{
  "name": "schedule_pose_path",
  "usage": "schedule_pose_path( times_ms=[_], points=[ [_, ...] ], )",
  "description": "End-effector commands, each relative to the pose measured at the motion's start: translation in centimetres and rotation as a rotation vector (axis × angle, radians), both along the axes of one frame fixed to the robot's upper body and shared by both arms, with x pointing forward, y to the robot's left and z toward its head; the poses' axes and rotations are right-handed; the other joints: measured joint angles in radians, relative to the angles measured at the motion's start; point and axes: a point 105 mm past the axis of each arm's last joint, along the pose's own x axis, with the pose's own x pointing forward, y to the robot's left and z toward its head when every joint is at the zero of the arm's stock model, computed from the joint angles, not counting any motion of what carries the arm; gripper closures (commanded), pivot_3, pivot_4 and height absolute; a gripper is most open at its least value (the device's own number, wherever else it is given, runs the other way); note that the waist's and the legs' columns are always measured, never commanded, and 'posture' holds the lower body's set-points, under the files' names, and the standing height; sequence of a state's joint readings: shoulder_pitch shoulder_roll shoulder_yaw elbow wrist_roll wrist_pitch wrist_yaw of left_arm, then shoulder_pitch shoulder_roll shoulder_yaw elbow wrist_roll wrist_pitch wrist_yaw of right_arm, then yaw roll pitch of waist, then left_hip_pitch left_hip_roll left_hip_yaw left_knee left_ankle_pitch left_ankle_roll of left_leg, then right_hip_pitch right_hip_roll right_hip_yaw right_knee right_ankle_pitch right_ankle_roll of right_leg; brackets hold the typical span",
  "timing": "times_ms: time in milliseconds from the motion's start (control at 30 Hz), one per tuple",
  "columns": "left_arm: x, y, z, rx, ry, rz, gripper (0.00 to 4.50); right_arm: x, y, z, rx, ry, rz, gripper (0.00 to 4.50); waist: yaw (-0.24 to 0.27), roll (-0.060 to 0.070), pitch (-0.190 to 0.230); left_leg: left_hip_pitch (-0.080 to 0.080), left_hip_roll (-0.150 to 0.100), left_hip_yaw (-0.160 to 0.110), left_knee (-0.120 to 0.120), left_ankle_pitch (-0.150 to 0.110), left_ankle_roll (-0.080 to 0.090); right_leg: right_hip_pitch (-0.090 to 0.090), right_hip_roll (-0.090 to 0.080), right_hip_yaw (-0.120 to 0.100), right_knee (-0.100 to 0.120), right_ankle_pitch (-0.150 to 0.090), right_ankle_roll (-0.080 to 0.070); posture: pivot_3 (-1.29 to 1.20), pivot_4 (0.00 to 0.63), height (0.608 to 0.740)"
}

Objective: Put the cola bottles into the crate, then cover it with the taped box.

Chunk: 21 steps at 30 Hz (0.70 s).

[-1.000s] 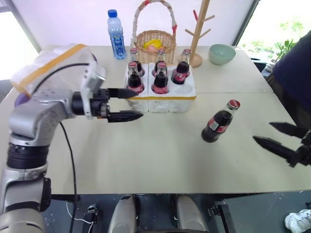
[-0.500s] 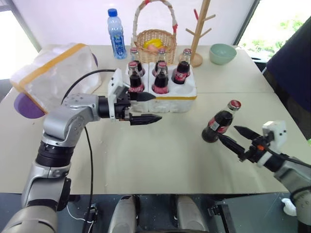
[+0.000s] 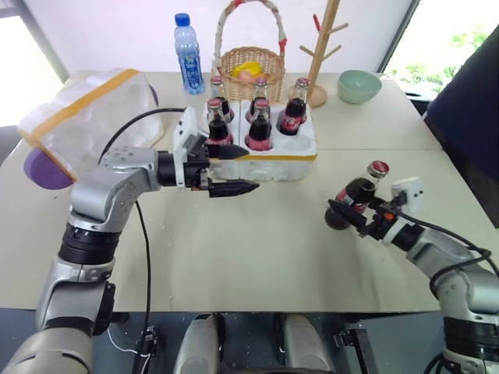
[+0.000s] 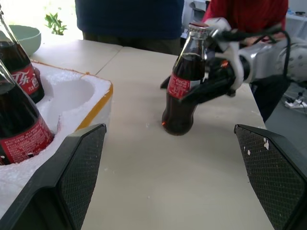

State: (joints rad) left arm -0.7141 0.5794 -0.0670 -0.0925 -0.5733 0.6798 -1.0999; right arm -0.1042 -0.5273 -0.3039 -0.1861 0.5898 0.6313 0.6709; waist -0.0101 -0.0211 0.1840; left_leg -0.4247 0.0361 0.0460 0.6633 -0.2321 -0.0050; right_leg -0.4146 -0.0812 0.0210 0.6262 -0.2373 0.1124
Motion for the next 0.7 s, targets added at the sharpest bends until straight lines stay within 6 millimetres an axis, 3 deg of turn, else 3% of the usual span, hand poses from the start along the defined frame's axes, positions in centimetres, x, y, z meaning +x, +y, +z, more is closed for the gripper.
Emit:
schedule_pose_path(
  times_ms=[33, 67, 367, 500, 700],
  points=[
    [0.2, -0.1, 0.9, -0.002, -0.055, 0.007, 0.00, 0.5, -0.6, 1.7, 0.022, -0.073, -0.034, 1.37, 0.000, 0.000, 0.000, 0.000, 0.000, 0.000, 0.000, 0.000, 0.000, 0.000, 0.000, 0.000, 0.000, 0.000, 0.000, 0.00, 0.150, 0.740],
    [0.3, 0.0, 0.9, -0.003, -0.056, 0.011, 0.00, 0.5, -0.6, 2.2, 0.030, -0.091, -0.033, 1.67, 0.000, 0.000, 0.000, 0.000, 0.000, 0.000, 0.000, 0.000, 0.000, 0.000, 0.000, 0.000, 0.000, 0.000, 0.000, 0.00, 0.150, 0.740],
    [0.4, 0.8, 1.0, -0.033, -0.052, 0.054, 0.00, -1.1, 1.1, 11.9, 0.106, -0.301, 0.199, 1.65, -0.007, 0.004, 0.002, -0.003, 0.000, 0.002, -0.001, 0.000, 0.000, -0.006, 0.000, 0.002, 0.002, 0.001, 0.001, 0.00, 0.150, 0.740],
    [0.7, 1.3, 1.3, -0.047, -0.057, 0.083, 0.00, 2.1, 3.3, 15.3, 0.070, -0.350, 0.248, 1.65, -0.016, 0.004, 0.003, -0.003, 0.001, 0.002, -0.001, 0.000, 0.000, -0.007, 0.001, 0.002, 0.003, 0.001, 0.001, 0.00, 0.150, 0.740],
    [0.9, 1.8, 1.3, -0.054, -0.066, 0.120, 0.00, 7.8, 6.6, 16.9, -0.007, -0.378, 0.239, 1.65, -0.004, 0.004, 0.003, -0.005, 0.001, 0.002, -0.003, 0.000, 0.001, -0.010, 0.001, 0.002, 0.003, 0.001, 0.002, 0.00, 0.150, 0.740]
  ],
)
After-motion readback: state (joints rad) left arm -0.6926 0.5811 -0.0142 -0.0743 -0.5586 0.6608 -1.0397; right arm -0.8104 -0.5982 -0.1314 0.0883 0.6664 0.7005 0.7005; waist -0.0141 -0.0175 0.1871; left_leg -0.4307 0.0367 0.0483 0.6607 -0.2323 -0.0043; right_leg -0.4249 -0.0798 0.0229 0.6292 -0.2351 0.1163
